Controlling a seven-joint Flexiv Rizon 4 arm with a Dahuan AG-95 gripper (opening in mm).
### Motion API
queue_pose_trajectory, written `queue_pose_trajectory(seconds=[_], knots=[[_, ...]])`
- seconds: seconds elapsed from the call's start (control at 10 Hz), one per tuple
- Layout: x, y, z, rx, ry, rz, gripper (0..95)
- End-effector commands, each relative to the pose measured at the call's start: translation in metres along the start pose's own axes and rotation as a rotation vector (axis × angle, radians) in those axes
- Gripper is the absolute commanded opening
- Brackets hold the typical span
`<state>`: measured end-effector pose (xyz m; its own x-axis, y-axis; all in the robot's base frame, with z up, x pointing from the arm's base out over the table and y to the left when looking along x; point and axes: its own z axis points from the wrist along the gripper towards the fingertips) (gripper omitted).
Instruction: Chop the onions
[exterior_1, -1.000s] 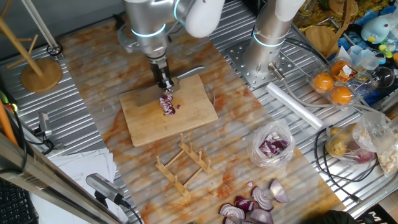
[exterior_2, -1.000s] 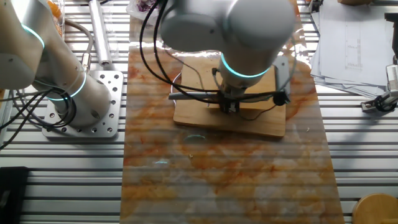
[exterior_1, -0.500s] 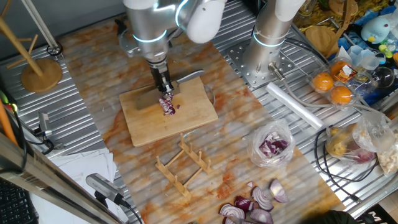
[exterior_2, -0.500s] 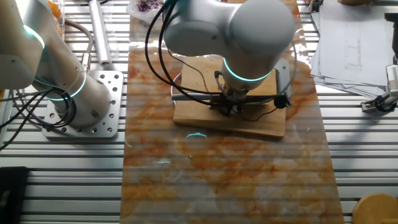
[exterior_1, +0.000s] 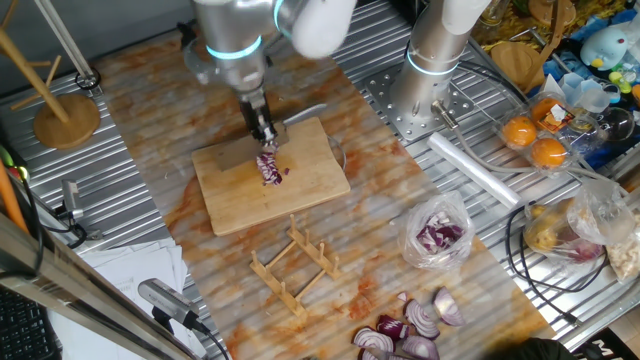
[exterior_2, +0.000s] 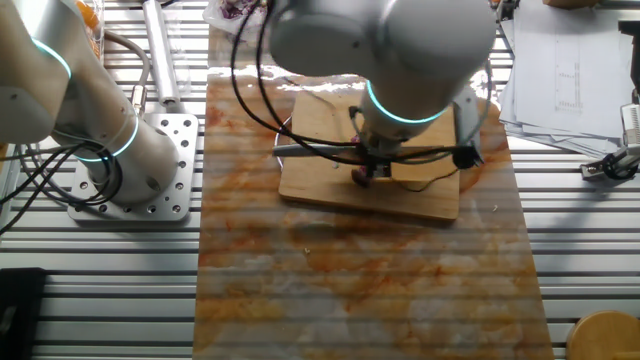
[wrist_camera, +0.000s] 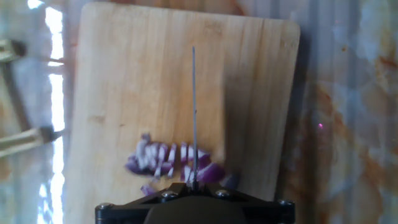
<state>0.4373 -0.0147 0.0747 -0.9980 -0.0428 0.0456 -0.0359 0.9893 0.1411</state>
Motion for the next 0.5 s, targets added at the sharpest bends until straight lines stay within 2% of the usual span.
queue_pose_trajectory(seconds=[0.1,0.5], knots=[[-0.0015,-0.0013,0.0019,0.012,0.000,-0.071,0.0],[-0.0027,-0.0035,0.0051,0.018,0.009,-0.145,0.0]])
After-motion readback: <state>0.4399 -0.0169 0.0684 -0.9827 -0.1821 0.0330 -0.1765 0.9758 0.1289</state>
